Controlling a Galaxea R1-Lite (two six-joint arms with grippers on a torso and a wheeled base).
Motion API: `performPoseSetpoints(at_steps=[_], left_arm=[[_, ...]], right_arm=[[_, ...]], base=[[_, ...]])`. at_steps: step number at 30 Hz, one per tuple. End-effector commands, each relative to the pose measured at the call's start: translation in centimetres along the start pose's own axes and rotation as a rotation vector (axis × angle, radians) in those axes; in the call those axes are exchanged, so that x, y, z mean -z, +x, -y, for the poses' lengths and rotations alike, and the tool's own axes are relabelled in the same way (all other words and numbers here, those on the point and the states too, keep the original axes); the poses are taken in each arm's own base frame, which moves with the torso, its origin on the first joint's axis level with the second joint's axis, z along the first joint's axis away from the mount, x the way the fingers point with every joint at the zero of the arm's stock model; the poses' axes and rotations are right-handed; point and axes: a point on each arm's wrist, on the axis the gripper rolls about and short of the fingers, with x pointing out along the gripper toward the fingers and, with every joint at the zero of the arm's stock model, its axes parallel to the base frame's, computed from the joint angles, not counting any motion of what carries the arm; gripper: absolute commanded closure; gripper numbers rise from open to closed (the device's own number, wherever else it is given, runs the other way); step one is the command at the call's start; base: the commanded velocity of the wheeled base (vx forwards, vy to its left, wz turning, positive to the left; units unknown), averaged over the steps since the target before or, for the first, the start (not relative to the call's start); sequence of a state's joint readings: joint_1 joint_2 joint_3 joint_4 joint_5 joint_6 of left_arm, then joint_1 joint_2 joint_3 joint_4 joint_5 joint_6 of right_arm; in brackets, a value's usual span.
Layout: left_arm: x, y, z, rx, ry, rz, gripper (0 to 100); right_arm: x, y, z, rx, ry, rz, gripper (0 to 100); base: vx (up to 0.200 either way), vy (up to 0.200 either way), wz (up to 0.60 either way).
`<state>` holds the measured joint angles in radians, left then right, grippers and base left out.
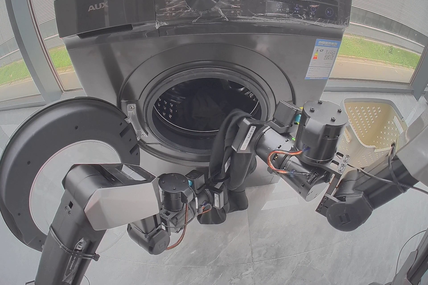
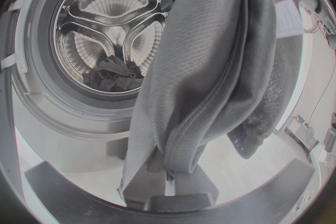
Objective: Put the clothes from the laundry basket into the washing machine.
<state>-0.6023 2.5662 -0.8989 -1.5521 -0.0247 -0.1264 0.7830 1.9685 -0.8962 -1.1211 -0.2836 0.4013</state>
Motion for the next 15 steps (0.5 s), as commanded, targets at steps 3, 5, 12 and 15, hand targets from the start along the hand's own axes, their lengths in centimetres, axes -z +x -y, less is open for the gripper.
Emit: performPoseSetpoints(at_steps=[3, 5, 12, 15], left_arm=[[-3.6, -3.6, 0.5, 0.014, 0.022, 0.001, 100], [-5.2, -5.8, 0.7, 0.037, 0.024, -0.004, 100], [-8.8, -11.9, 0.0, 0.111, 0.021, -0.006, 100], [-9.4, -14.1, 0.2, 0.167, 0.019, -0.019, 100]], right_arm=[[-0.2, 0.1, 2.3, 0.060, -0.016, -0.007, 100], [-0.5, -0.6, 3.1, 0.078, -0.022, -0.017, 100], [-0.8, -3.5, 5.8, 0.079, -0.031, -0.091, 100], [-1.2, -4.9, 6.5, 0.060, -0.023, -0.115, 100]], base=[[0.000, 0.000, 0.00], [0.000, 0.000, 0.00], [0.000, 0.000, 0.00], [0.000, 0.000, 0.00]])
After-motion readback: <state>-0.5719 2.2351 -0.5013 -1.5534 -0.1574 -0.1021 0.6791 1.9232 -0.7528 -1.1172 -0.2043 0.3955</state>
